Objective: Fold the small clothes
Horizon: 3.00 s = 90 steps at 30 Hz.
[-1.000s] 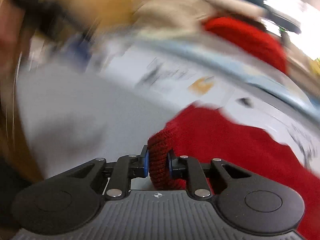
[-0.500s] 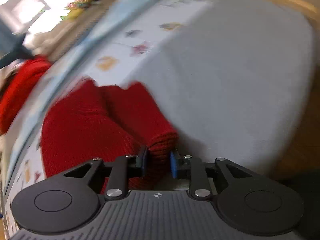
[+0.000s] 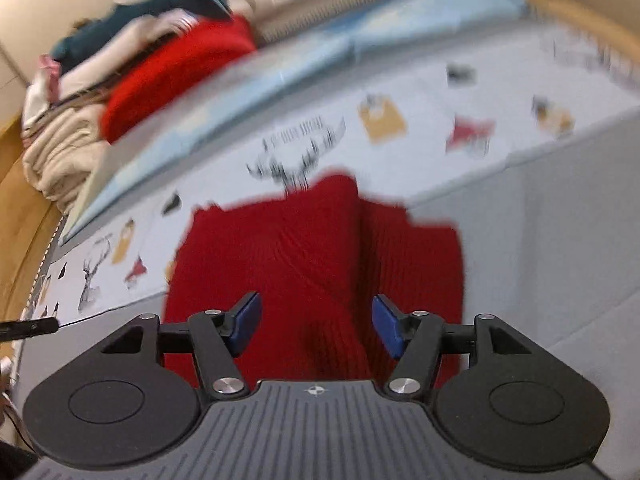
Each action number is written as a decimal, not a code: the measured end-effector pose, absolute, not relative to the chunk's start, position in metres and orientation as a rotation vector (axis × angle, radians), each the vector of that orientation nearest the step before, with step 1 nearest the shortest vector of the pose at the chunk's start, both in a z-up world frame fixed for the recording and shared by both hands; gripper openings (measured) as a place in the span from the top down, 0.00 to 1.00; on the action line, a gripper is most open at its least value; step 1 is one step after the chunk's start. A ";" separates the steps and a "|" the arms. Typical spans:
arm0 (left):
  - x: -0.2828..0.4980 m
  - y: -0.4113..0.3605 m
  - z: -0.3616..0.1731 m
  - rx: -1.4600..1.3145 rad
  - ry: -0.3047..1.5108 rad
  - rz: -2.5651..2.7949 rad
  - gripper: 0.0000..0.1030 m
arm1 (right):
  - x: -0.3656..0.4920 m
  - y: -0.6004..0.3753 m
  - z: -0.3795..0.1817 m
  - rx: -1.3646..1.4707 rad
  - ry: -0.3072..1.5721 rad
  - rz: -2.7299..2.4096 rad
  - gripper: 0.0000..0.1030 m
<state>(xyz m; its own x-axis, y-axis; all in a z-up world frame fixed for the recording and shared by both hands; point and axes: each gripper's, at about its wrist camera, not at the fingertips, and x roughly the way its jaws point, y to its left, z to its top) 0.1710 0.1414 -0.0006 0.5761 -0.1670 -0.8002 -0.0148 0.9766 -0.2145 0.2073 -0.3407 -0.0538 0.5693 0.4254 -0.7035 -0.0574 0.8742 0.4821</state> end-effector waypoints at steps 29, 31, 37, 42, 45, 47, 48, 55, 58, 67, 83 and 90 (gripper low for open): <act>0.210 -0.010 -0.064 -0.241 1.051 -0.461 0.30 | 0.216 -0.394 -0.120 0.508 1.081 0.089 0.43; 0.223 0.002 -0.077 -0.308 1.070 -0.374 0.28 | 0.222 -0.387 -0.130 0.494 1.126 0.106 0.43; 0.258 0.020 -0.127 -0.594 1.167 -0.344 0.21 | 0.227 -0.371 -0.134 0.487 1.147 0.131 0.46; 0.271 0.013 -0.155 -0.693 1.163 -0.326 0.12 | 0.227 -0.366 -0.130 0.501 1.133 0.157 0.73; 0.271 0.008 -0.149 -0.649 1.134 -0.324 0.25 | 0.228 -0.360 -0.122 0.473 1.094 0.184 0.89; 0.272 0.005 -0.132 -0.589 1.107 -0.329 0.40 | 0.228 -0.357 -0.116 0.469 1.072 0.191 0.89; 0.272 0.005 -0.122 -0.562 1.088 -0.328 0.45 | 0.229 -0.353 -0.114 0.464 1.063 0.190 0.90; 0.260 0.039 -0.063 -0.392 0.956 -0.237 0.47 | 0.244 -0.298 -0.098 0.452 1.002 0.290 0.91; 0.259 0.068 -0.049 -0.351 0.935 -0.185 0.47 | 0.253 -0.265 -0.093 0.457 0.989 0.326 0.91; 0.258 0.140 -0.036 -0.331 0.929 -0.079 0.46 | 0.270 -0.185 -0.088 0.427 0.977 0.401 0.91; 0.232 0.176 -0.014 -0.184 0.872 -0.008 0.38 | 0.253 -0.135 -0.067 0.377 0.975 0.600 0.49; 0.220 0.172 -0.021 -0.169 0.908 -0.068 0.38 | 0.238 -0.141 -0.033 0.349 0.797 0.577 0.80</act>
<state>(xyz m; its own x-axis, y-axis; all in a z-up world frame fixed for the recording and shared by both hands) 0.2197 0.1718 -0.0212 0.6145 -0.1303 -0.7781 -0.0125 0.9845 -0.1747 0.2381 -0.1412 -0.0326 0.5581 0.6049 -0.5680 -0.3510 0.7924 0.4989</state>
